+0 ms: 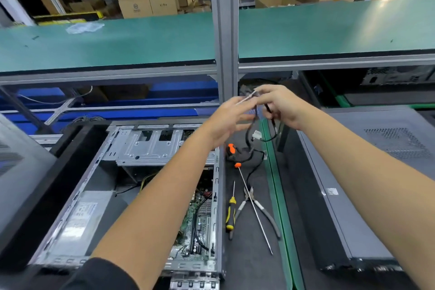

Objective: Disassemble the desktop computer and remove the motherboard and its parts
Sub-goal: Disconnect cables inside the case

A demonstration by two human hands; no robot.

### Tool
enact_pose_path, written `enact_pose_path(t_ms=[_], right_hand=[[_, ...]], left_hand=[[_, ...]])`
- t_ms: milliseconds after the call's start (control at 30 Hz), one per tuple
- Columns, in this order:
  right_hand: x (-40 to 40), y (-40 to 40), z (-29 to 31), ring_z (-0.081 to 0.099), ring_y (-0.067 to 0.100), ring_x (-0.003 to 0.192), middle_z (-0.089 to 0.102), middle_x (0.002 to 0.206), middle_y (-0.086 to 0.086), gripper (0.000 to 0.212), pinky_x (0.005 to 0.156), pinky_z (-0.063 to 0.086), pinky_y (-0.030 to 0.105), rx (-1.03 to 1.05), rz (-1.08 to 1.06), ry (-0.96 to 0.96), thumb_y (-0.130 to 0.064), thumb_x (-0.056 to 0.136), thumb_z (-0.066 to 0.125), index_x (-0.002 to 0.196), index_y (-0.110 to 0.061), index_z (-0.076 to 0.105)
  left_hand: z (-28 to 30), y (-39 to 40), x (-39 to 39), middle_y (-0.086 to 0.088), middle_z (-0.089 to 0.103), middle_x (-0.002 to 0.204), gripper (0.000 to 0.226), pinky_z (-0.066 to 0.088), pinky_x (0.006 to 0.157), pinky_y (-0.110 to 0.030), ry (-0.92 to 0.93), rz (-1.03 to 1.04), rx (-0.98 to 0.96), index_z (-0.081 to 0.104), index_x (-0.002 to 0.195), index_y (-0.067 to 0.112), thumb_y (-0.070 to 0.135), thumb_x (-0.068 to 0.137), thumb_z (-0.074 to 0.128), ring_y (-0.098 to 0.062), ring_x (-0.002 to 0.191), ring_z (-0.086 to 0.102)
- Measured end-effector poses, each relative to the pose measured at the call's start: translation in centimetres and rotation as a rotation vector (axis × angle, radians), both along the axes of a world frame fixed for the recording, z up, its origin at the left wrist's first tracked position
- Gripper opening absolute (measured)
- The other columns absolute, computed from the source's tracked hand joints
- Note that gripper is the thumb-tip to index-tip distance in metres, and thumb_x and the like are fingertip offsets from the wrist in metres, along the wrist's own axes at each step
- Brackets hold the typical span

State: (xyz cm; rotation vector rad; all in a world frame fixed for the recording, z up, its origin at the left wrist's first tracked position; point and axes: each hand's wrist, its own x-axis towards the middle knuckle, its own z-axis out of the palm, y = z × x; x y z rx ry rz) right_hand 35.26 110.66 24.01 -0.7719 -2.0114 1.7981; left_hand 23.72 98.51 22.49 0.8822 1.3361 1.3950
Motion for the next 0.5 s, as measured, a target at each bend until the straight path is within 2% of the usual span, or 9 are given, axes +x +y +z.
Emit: enact_pose_path(t_ms=[67,133,200,267,333,433,500], right_hand=[[-0.3,-0.3,0.3,0.055,0.008,0.052,0.069,0.081,0.000,0.034,0.048,0.044,0.018,-0.048,0.071,0.015,0.005,0.082,0.050,0.100,-0.016,0.072],[-0.5,-0.5,0.4,0.064,0.012,0.069,0.072,0.094,0.005,0.047,0.054,0.050,0.020,-0.068,0.088,0.017,0.013,0.079,0.047,0.100,-0.019,0.074],[-0.8,-0.6,0.1,0.066,0.015,0.078,0.070,0.097,0.008,0.045,0.056,0.052,0.022,0.002,0.013,-0.018,0.016,0.078,0.051,0.094,-0.018,0.075],[-1.0,-0.5,-0.7,0.061,0.017,0.071,0.066,0.087,0.011,0.032,0.053,0.052,0.023,0.151,-0.138,-0.101,0.011,0.082,0.052,0.085,-0.013,0.072],[-1.2,-0.2,-2.4,0.058,0.020,0.060,0.063,0.076,0.013,0.019,0.053,0.051,0.025,0.326,-0.175,-0.295,0.005,0.087,0.052,0.080,-0.004,0.068],[-1.3,-1.0,-5.7,0.058,0.021,0.057,0.063,0.074,0.013,0.012,0.059,0.051,0.029,0.515,0.159,-0.770,0.003,0.085,0.054,0.085,0.002,0.066],[-1.5,-2.3,-7.6,0.055,0.021,0.052,0.059,0.061,0.008,0.010,0.052,0.047,0.026,0.516,0.311,-0.969,0.002,0.086,0.056,0.078,-0.003,0.059]], left_hand=[[-0.4,0.2,0.2,-0.006,0.070,0.103,0.038,0.057,0.084,-0.038,0.028,0.062,-0.013,0.049,0.125,0.009,0.030,0.094,0.060,-0.024,0.092,0.070],[-0.9,0.2,0.2,-0.005,0.071,0.088,0.030,0.056,0.061,-0.027,0.092,0.172,-0.009,0.050,0.117,0.006,0.023,0.095,0.060,-0.017,0.071,0.069],[-1.3,0.2,-0.4,-0.007,0.069,0.083,0.015,0.045,0.046,-0.021,0.131,0.296,-0.006,0.056,0.105,0.006,0.017,0.094,0.058,-0.011,0.056,0.061],[-1.5,0.0,-1.1,-0.005,0.066,0.076,0.006,0.036,0.043,-0.020,0.125,0.375,-0.016,0.060,0.090,0.012,0.016,0.092,0.057,-0.007,0.046,0.051],[-1.7,-0.3,-1.7,0.000,0.063,0.067,0.011,0.030,0.042,-0.021,0.132,0.414,-0.039,0.058,0.080,0.016,0.015,0.090,0.056,-0.007,0.043,0.046],[-1.9,-0.8,-2.1,0.003,0.057,0.058,0.016,0.029,0.043,-0.022,0.151,0.408,-0.075,0.053,0.073,0.016,0.017,0.090,0.055,-0.008,0.043,0.043],[-2.2,-1.1,-2.3,0.004,0.053,0.057,0.016,0.031,0.043,-0.022,0.186,0.394,-0.094,0.052,0.076,0.014,0.020,0.091,0.055,-0.009,0.044,0.042]])
